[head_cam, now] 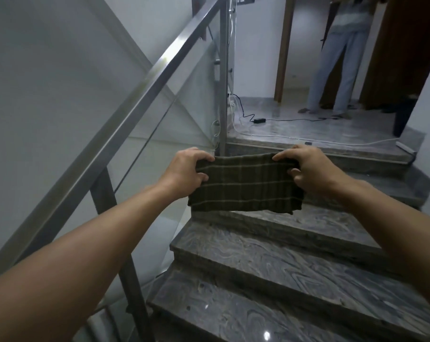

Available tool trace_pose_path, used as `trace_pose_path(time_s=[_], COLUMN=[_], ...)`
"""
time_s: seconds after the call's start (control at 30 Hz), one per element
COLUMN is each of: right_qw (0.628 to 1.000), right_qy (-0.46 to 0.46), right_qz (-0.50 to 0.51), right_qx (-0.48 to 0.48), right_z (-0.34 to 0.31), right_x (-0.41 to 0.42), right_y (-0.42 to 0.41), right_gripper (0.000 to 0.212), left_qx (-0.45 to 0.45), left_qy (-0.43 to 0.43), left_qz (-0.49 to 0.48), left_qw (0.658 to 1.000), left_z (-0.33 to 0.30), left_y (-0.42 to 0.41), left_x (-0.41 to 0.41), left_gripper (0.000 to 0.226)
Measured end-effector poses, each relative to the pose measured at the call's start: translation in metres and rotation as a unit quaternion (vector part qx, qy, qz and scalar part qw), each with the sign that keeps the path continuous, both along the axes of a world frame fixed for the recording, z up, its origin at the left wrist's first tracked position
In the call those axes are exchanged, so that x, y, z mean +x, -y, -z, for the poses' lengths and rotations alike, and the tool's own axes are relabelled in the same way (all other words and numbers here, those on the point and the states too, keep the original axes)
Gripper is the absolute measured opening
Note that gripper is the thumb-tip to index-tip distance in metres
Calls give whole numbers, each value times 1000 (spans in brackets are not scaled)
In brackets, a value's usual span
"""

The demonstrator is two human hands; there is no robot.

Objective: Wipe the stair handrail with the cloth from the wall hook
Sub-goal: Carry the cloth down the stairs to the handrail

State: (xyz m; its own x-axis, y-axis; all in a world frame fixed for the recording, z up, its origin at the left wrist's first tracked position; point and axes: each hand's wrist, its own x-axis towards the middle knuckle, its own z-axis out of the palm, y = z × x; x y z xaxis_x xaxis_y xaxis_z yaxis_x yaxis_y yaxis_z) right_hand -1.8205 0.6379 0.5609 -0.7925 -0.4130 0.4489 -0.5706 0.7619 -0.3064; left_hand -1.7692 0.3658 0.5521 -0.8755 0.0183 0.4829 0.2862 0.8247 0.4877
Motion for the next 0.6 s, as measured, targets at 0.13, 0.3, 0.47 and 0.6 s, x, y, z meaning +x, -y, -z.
trace_pose_path(time_s=[0.13, 0.3, 0.47, 0.6], right_qw=[1000, 999, 999, 1000], right_qy=[-14, -5, 2, -8], right_qz=[7, 31, 34, 29], right_qx=[15, 7, 4, -5], right_z=[-33, -83, -122, -143], right_x=[-60, -118, -165, -212], right_y=[20, 42, 51, 53], right_gripper=[45, 44, 43, 45], left_qx=[-8, -11, -5, -7], left_qy=[-12, -18, -17, -19], left_qz=[0, 6, 12, 19], left_qw=[1000, 1000, 1000, 1000], left_z=[-33, -82, -121, -145], left_y=[20, 40, 48, 52], left_x=[-61, -131, -182, -226], left_gripper=[42, 43, 42, 40])
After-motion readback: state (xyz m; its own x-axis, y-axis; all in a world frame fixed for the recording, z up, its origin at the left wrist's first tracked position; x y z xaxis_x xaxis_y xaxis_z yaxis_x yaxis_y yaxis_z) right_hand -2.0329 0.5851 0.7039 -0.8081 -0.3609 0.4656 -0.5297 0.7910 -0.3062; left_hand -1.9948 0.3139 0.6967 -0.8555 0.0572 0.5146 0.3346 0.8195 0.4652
